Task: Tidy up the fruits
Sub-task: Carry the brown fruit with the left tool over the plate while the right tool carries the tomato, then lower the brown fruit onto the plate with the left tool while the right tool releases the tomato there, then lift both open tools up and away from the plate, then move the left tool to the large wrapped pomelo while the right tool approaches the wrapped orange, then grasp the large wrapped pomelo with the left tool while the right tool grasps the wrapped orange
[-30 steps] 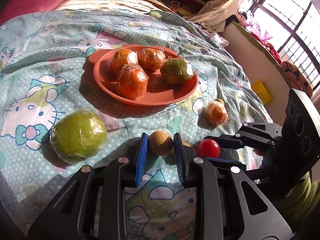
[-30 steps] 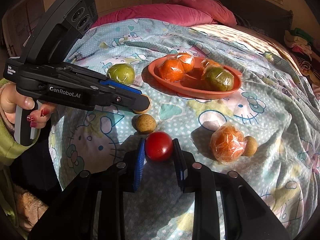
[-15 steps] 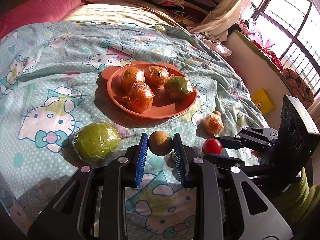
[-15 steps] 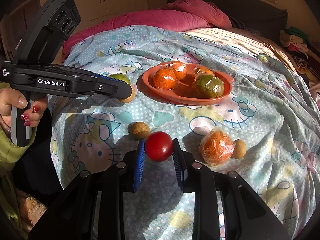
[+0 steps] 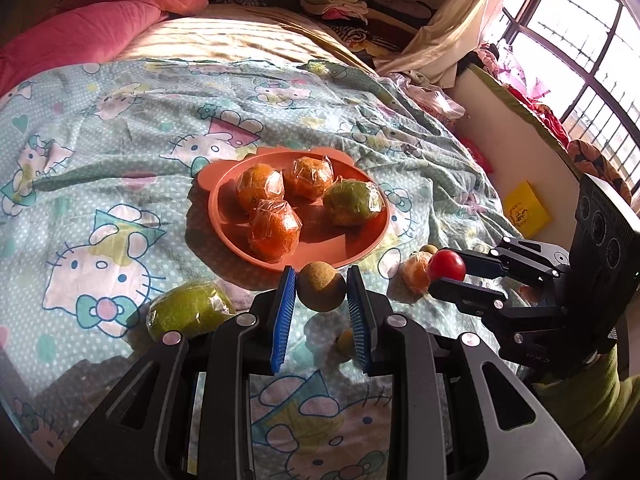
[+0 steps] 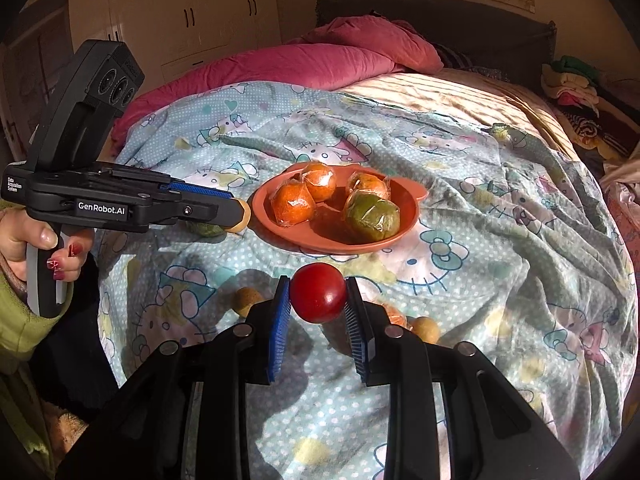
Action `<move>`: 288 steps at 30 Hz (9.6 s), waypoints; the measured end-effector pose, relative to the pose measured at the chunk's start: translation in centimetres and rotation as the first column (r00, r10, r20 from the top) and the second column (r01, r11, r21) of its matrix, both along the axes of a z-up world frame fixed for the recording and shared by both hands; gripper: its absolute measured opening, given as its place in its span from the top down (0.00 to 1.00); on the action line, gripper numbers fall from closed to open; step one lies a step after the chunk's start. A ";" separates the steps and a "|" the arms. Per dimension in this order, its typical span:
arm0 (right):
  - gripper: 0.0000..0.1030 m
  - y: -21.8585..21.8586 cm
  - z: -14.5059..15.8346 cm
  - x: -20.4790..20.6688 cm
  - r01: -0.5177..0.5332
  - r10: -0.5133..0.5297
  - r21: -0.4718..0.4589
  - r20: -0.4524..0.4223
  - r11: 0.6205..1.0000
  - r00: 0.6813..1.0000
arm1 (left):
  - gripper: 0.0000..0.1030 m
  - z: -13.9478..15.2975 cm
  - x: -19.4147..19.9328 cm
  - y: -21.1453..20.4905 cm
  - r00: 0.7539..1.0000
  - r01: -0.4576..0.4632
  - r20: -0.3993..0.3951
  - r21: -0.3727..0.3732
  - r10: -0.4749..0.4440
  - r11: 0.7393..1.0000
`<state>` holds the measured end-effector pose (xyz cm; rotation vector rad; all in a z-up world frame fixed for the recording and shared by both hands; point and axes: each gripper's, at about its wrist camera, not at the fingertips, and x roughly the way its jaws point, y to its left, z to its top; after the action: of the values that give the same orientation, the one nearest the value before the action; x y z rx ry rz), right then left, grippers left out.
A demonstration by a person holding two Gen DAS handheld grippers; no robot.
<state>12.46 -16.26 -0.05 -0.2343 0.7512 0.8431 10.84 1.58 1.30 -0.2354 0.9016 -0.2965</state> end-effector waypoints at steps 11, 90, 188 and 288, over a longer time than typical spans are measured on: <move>0.75 0.1 1.8 2.7 0.014 -0.014 0.005 0.036 1.000 0.999 | 0.82 1.6 1.7 -0.9 0.999 0.013 0.041 0.007 -0.013 1.000; 0.74 5.2 -1.7 14.2 -0.005 -0.018 -0.127 -0.185 0.992 0.983 | 0.82 -3.0 5.4 -2.9 0.999 0.046 -0.024 0.063 -0.044 0.997; 0.12 -0.6 4.1 2.8 0.167 -0.166 0.004 0.100 0.986 0.981 | 0.10 3.7 0.3 3.5 0.978 -0.162 0.146 0.064 0.151 0.985; 0.64 1.6 -3.8 0.9 0.107 -0.112 -0.063 -0.081 0.992 0.990 | 0.53 -4.7 -0.6 4.1 0.993 -0.118 -0.003 0.181 0.121 0.976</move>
<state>13.31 -14.63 -3.82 -0.2083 0.8611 0.7310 10.20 5.69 -3.36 -0.1236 0.9185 -0.1005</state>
